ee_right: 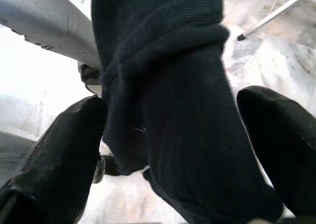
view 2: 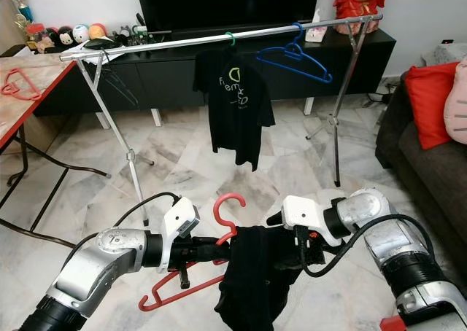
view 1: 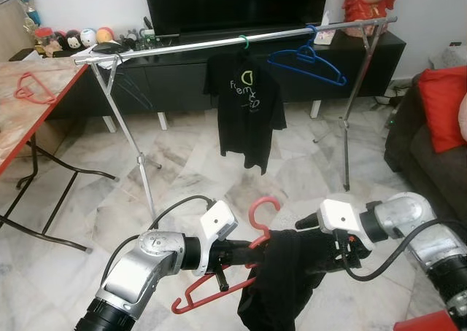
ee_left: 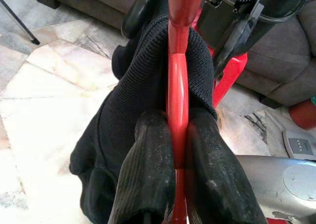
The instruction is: Hang hanger
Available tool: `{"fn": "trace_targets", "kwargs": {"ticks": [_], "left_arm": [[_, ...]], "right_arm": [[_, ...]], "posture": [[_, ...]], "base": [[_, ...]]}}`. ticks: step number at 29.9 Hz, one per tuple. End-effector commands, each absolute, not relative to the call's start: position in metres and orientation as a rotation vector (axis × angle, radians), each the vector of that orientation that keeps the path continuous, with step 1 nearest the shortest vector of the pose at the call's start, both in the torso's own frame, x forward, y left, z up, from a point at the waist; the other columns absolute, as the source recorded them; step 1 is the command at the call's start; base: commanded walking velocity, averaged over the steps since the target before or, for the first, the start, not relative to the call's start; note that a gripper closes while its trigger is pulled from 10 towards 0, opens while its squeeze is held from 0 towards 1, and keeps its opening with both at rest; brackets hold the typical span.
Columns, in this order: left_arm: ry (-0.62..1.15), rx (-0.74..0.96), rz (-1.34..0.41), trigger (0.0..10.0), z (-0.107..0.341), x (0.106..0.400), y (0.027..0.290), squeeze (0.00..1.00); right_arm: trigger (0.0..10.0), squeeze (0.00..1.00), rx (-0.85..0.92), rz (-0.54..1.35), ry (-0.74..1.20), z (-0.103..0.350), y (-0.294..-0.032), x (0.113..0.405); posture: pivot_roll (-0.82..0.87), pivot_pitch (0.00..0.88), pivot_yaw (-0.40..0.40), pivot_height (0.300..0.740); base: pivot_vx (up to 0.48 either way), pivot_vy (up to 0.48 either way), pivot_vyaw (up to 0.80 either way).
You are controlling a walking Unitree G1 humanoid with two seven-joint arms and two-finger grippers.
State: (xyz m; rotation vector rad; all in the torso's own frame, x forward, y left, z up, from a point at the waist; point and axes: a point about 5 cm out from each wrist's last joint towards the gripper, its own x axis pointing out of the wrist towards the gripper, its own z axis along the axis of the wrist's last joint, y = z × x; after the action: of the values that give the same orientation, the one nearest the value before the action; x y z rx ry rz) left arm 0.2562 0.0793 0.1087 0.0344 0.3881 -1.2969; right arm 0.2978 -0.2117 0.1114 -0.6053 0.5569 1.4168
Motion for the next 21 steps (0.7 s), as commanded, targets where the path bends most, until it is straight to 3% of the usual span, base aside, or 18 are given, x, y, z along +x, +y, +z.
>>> {"fn": "trace_targets", "kwargs": {"ticks": [1,21], "left_arm": [[0.352,0.03,-1.325,10.0,0.1173,0.2555,0.0774,0.0],[0.344,0.031,-1.327,10.0,0.119,0.256,0.0771,0.0]], "right_arm": [[0.0,0.0,-0.618,1.434,0.547,0.1115,-0.2075,0.2996],[0.0,0.0,-0.646,1.475,0.58,0.1032,-0.2,0.3016]], "posture": [[-0.03,0.0,0.049,0.74],[-0.02,0.0,0.045,0.74]], "base": [[0.0,0.0,0.0],[0.0,0.0,0.0]]}}
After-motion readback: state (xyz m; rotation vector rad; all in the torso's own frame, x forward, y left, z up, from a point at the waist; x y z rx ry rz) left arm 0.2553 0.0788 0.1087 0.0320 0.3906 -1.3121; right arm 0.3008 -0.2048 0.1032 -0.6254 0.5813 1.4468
